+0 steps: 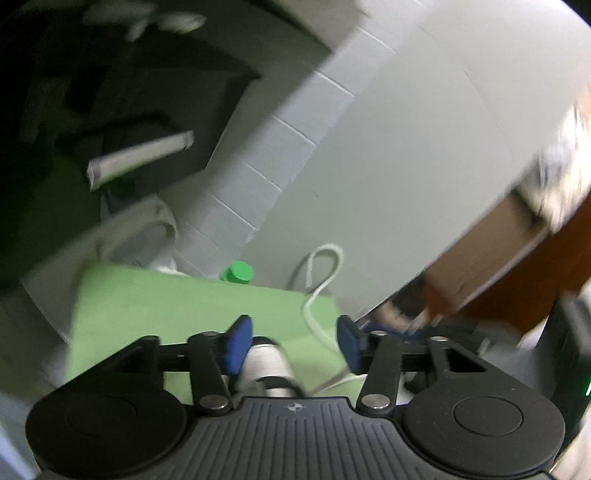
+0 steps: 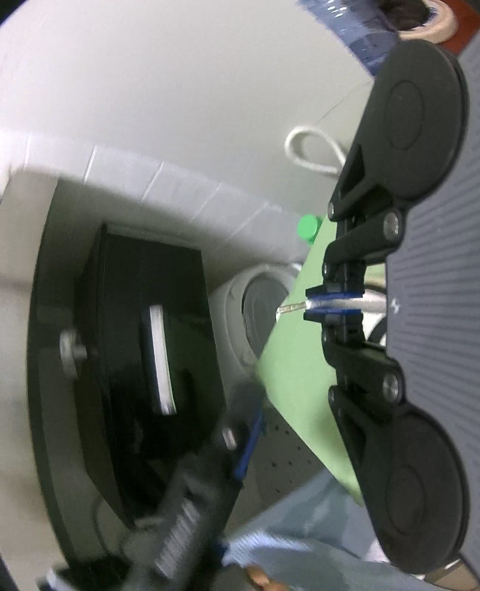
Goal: Lace up shoes with both hands
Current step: 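Grasp the sneaker's tongue edge with the left tool while the right tool holds the lace above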
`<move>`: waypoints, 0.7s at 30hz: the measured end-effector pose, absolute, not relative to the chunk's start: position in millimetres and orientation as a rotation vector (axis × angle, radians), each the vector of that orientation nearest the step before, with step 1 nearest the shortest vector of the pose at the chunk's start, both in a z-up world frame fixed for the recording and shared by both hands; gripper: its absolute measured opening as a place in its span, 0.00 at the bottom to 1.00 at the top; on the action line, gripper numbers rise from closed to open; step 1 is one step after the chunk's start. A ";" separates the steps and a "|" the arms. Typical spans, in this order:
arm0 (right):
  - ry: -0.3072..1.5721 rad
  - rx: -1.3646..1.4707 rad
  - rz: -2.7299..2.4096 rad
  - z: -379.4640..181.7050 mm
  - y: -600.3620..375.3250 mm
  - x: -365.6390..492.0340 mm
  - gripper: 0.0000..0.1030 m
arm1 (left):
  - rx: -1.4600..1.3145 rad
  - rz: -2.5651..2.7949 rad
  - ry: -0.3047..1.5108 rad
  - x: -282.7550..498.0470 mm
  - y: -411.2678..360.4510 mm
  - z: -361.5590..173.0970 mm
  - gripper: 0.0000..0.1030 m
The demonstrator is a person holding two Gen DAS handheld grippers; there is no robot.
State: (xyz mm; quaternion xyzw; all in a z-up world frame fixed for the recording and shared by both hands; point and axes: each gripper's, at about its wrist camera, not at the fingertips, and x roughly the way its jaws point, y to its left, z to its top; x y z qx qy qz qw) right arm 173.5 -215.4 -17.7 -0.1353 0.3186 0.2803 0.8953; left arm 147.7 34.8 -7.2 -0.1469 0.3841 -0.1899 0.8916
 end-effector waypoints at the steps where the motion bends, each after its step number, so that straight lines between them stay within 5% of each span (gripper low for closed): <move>1: 0.661 -0.269 0.566 -17.3 -220.9 175.6 0.05 | -0.226 -0.388 0.797 146.7 28.8 -3.8 0.71; 7: 0.661 -0.203 0.516 -19.3 -242.3 181.4 0.05 | -0.112 -0.405 0.778 143.0 19.6 1.6 0.89; 21: 0.657 -0.152 0.527 -31.2 -246.4 184.3 0.05 | 0.261 -0.362 0.871 122.2 -2.7 -9.9 0.91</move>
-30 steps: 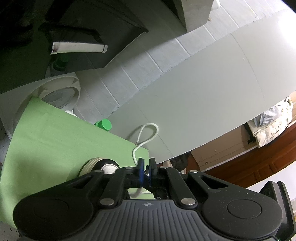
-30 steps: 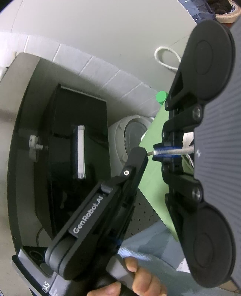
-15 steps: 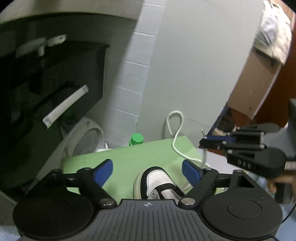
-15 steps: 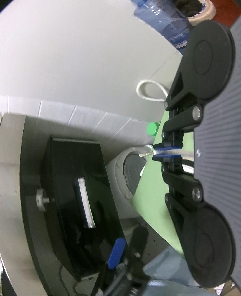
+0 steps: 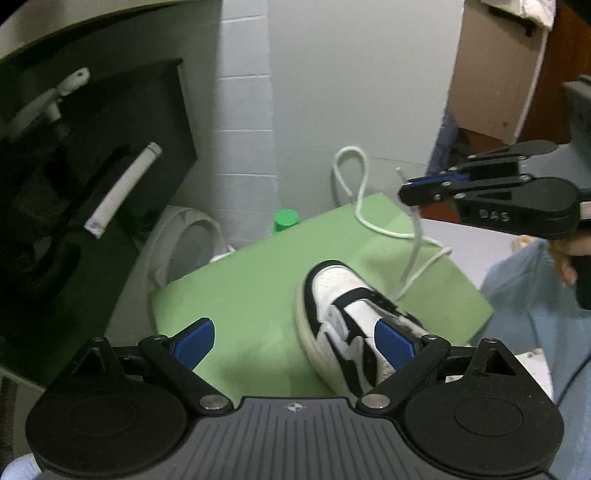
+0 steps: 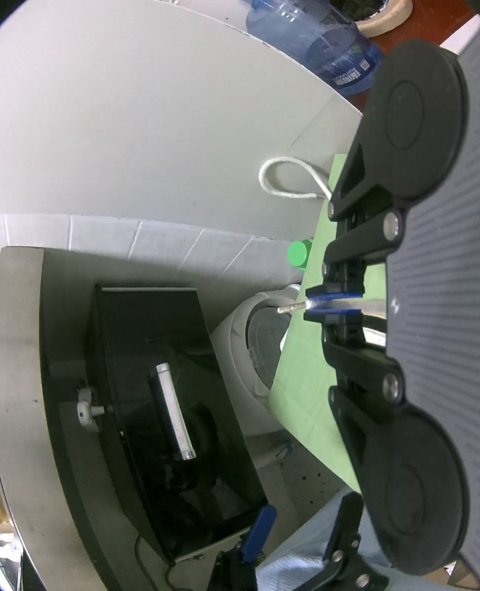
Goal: Lace up shoes with both hands
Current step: 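Grasp the sneaker's tongue edge with the left tool while the right tool holds the lace above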
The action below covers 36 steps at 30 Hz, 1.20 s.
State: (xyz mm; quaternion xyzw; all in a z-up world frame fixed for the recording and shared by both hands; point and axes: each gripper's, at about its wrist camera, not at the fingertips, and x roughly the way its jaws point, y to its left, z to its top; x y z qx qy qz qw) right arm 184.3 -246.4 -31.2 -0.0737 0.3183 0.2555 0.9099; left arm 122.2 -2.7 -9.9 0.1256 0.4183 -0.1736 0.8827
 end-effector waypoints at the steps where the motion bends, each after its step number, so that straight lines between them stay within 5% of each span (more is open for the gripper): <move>1: 0.652 -0.156 0.528 -31.2 -246.4 183.6 0.05 | 0.300 -0.362 0.863 120.5 -5.3 -11.0 0.91; 20: 0.628 -0.133 0.517 -31.9 -251.1 179.7 0.06 | 0.433 -0.389 0.979 119.4 -30.7 -30.3 0.88; 24: 0.632 -0.130 0.514 -33.3 -252.3 180.4 0.06 | 0.469 -0.476 0.925 112.8 -47.3 -27.1 0.75; 26: 0.637 -0.133 0.513 -34.8 -252.0 180.4 0.06 | 0.491 -0.518 0.886 107.2 -57.2 -26.3 0.50; 31: 0.642 -0.126 0.511 -35.4 -253.9 181.7 0.06 | 0.518 -0.575 0.875 105.5 -76.3 -37.9 0.16; 36: 0.650 -0.116 0.506 -36.9 -257.7 182.8 0.06 | 0.507 -0.585 0.906 112.8 -85.4 -48.7 0.12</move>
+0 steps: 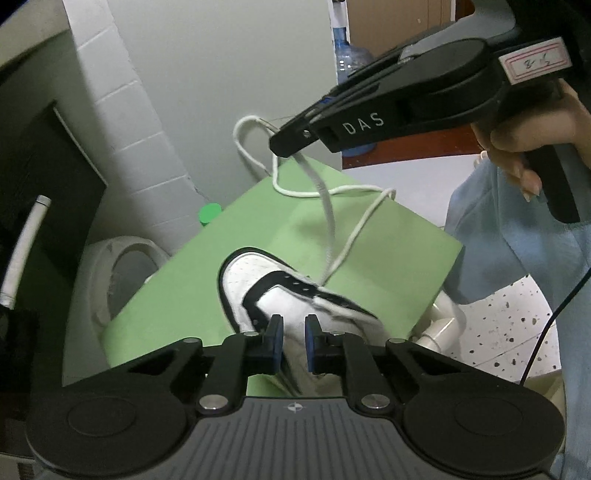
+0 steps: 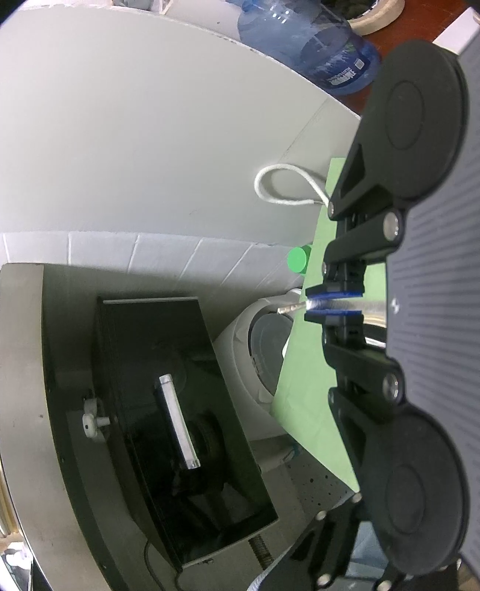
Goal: Lace up shoes with both hands
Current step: 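Grasp the sneaker's tongue edge with the left tool while the right tool holds the lace above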
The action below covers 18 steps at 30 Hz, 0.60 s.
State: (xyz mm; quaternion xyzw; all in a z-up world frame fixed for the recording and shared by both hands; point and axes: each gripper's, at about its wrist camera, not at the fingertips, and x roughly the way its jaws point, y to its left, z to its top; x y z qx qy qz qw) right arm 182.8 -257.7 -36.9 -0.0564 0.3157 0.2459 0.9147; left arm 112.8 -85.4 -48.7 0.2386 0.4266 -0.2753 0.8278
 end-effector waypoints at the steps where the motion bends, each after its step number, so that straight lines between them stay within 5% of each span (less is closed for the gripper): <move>1: 0.651 -0.115 0.506 -37.2 -258.3 182.8 0.06 | 0.510 -0.579 0.907 113.2 -87.1 -49.8 0.12; 18: 0.683 -0.105 0.535 -44.4 -257.9 186.0 0.06 | 0.375 -0.440 1.000 136.8 -80.1 -73.4 0.17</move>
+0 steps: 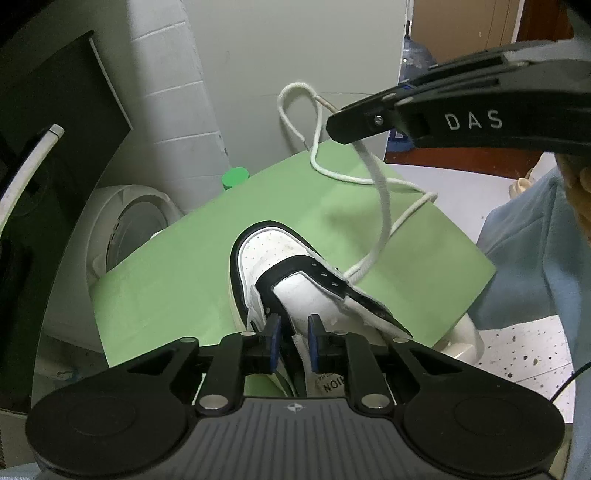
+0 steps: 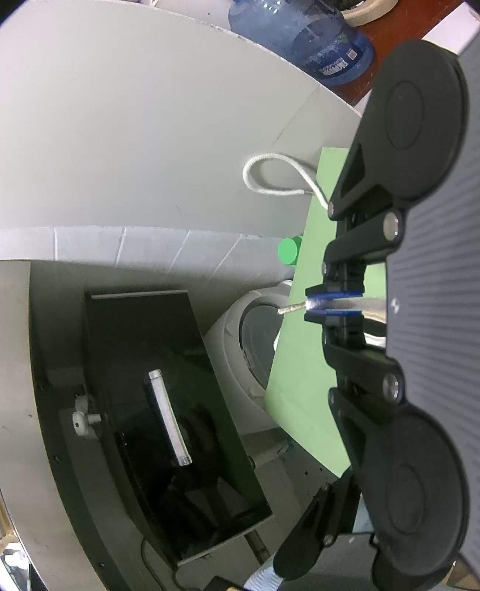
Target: Lace up shoes with both hands
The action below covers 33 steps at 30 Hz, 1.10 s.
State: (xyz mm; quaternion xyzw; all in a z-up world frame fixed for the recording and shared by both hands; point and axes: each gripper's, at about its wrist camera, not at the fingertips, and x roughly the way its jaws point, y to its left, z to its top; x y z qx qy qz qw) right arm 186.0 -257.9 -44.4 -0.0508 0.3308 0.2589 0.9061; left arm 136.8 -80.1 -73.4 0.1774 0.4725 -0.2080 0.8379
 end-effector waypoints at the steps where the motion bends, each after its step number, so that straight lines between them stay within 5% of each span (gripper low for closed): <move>1: 0.685 -0.105 0.536 -44.9 -257.6 186.0 0.06 | 0.383 -0.439 0.997 136.2 -81.8 -74.7 0.20; 8: 0.700 -0.104 0.551 -48.2 -256.7 185.2 0.06 | 0.328 -0.397 1.005 143.3 -76.1 -77.7 0.18; 16: 0.746 -0.152 0.755 -59.2 -234.9 177.6 0.06 | -0.051 -0.336 1.101 167.3 -32.2 -77.6 0.11; 33: 0.821 -0.542 0.916 -108.6 -184.5 171.8 0.05 | -0.512 -0.284 1.199 182.6 15.6 -99.3 0.11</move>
